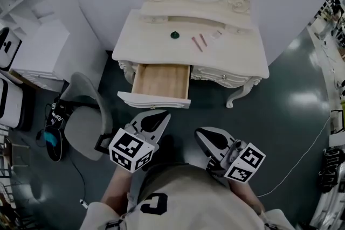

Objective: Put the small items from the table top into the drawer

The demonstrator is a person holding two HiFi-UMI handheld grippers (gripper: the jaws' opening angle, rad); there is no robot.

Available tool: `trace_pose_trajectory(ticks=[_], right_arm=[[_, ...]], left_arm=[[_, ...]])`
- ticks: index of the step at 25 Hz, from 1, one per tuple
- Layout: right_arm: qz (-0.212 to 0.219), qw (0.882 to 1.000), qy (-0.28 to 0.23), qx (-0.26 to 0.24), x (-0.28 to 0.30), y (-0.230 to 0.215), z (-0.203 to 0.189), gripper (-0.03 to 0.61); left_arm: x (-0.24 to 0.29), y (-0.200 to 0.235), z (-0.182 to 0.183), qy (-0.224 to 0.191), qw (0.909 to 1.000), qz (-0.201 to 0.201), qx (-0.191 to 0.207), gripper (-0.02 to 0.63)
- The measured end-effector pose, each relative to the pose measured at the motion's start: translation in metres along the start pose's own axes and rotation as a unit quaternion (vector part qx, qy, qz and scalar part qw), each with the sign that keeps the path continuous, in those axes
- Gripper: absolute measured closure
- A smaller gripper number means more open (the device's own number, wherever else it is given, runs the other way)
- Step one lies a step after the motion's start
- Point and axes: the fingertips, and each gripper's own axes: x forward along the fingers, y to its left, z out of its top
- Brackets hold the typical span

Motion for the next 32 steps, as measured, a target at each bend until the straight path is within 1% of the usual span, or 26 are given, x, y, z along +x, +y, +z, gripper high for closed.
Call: trace_pose_trajectory(ticks=[4,6,9,13,19,23,28,32], right_arm=[[-0.013,1.0,0.006,0.006,0.03,-0.018,0.004,0.551],[-0.019,1.0,0.009,0.015,0.046,-0.029,0.007,0.551],[-0.034,0.999,0.006,0.03,0.063,-0.046,0.013,0.551],[-0.04,0.999,0.012,0.029,0.092,-0.056,0.02,0.551],[-0.05,0.998,0.03,0.038,0.133,-0.068,0.021,0.551],[-0.057,0.997,0.037,0.033,0.148,-0.072,0.02,0.551],[-0.066,0.996,0.04,0.034,0.158,-0.08,0.022,0.551],[-0.059,0.997,0.048,0.031,0.166,-0.088,0.025,0.551]], left_arm=[[0.007,0.035,0.013,-0.02,0.9993,-0.022,-0.024,0.557],[0.006,0.058,0.02,-0.032,0.9988,-0.019,-0.032,0.557],[0.01,0.086,0.025,-0.032,0.999,-0.014,-0.029,0.557],[0.009,0.117,0.03,-0.033,0.9992,-0.007,-0.022,0.557],[0.012,0.16,0.034,-0.039,0.9988,-0.006,-0.03,0.557],[0.02,0.183,0.037,-0.036,0.9992,0.005,-0.016,0.557],[0.032,0.205,0.048,-0.053,0.998,0.013,-0.032,0.556],[0.046,0.211,0.056,-0.055,0.9978,0.009,-0.036,0.556]])
